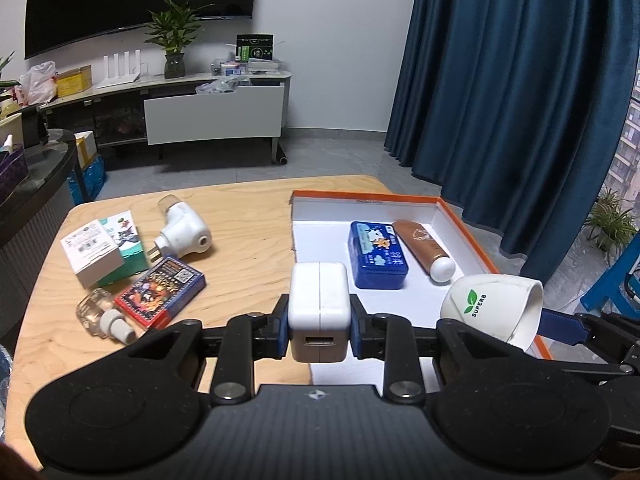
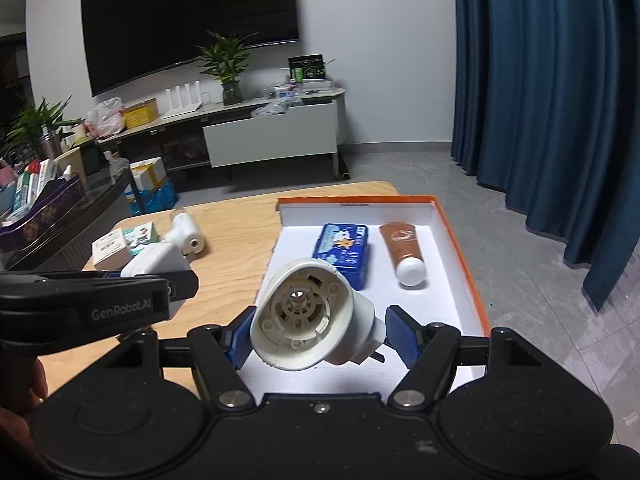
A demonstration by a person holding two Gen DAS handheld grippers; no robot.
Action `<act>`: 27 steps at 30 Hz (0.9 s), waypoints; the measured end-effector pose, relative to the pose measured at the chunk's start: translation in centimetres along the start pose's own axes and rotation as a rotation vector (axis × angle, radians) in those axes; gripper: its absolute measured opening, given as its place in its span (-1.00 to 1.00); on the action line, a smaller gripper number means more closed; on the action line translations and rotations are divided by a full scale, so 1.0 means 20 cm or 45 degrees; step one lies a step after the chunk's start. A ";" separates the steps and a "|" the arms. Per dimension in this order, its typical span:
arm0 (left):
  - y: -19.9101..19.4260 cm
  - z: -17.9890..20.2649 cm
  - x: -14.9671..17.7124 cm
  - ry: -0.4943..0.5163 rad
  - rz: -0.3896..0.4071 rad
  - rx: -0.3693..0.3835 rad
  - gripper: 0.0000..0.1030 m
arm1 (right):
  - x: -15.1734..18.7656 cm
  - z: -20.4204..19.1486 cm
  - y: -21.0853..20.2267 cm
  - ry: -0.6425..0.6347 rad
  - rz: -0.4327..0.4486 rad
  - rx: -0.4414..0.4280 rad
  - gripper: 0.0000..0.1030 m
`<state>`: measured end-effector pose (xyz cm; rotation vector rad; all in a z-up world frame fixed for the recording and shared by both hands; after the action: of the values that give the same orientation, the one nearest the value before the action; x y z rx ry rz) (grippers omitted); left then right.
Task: Organize rigid objects
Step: 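Carry the white adapter and white charger with both grippers over the white box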
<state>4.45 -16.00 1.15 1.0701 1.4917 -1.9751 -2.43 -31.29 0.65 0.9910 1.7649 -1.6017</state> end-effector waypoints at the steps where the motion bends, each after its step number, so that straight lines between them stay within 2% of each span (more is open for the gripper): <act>1: 0.00 0.01 0.00 0.005 0.000 0.005 -0.43 | 0.00 0.01 0.00 0.003 0.000 0.006 0.60; 27: 0.12 0.17 -0.07 0.035 -0.027 0.065 -0.43 | -0.06 0.20 0.04 0.094 -0.002 0.101 0.60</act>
<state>6.01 -20.07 1.18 1.1108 1.4804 -2.0307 -1.41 -35.42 0.64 1.0985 1.7626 -1.6674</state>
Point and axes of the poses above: each gripper's, at about its wrist camera, not at the fingertips, and y roughly the way its jaws point, z to its right, x to its underside, the point moved 3 cm from there along y, roughly the way its jaws point, and after that the axes turned 2 degrees about -y, right-handed, at the moved point
